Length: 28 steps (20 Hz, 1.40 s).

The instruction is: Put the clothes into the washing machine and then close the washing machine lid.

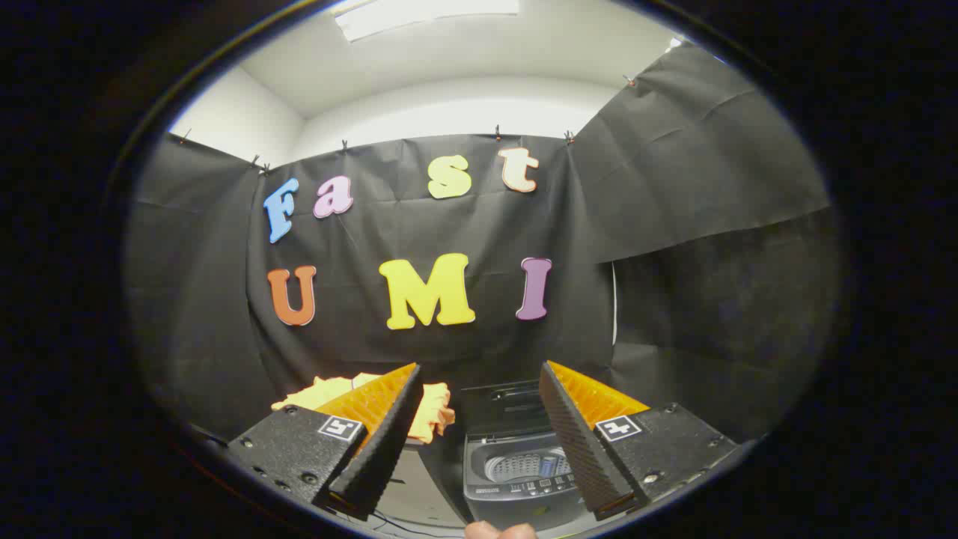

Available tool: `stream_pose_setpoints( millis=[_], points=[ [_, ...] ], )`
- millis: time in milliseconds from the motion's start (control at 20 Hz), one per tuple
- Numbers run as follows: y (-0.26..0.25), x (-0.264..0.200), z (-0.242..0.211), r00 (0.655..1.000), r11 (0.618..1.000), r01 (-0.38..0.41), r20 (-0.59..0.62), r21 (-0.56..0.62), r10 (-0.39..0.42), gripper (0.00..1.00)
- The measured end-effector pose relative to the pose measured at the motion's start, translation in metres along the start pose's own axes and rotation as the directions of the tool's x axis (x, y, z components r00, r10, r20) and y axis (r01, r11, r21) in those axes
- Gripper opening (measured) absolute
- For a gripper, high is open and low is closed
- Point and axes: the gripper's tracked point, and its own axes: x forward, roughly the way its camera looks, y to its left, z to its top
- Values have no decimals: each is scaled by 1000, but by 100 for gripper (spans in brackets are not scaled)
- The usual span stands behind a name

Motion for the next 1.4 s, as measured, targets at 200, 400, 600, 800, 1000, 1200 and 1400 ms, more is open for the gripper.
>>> stream_pose_setpoints(
  millis=[200,400,600,800,1000,1200,1400],
  points=[
    [0,1,3,1000,1000,6,4,10,-6,98],
    [-3,-6,10,1000,1000,8,27,-5,-8,98],
    [0,-6,9,1000,1000,2,28,-4,-1,98],
    [0,-7,9,1000,1000,-1,26,5,1,98],
    [5,-8,7,1000,1000,-6,25,3,6,98],
    [18,-5,-2,1000,1000,-21,6,8,20,98],
    [41,5,-8,999,999,-40,-11,1,40,98]
  ],
)
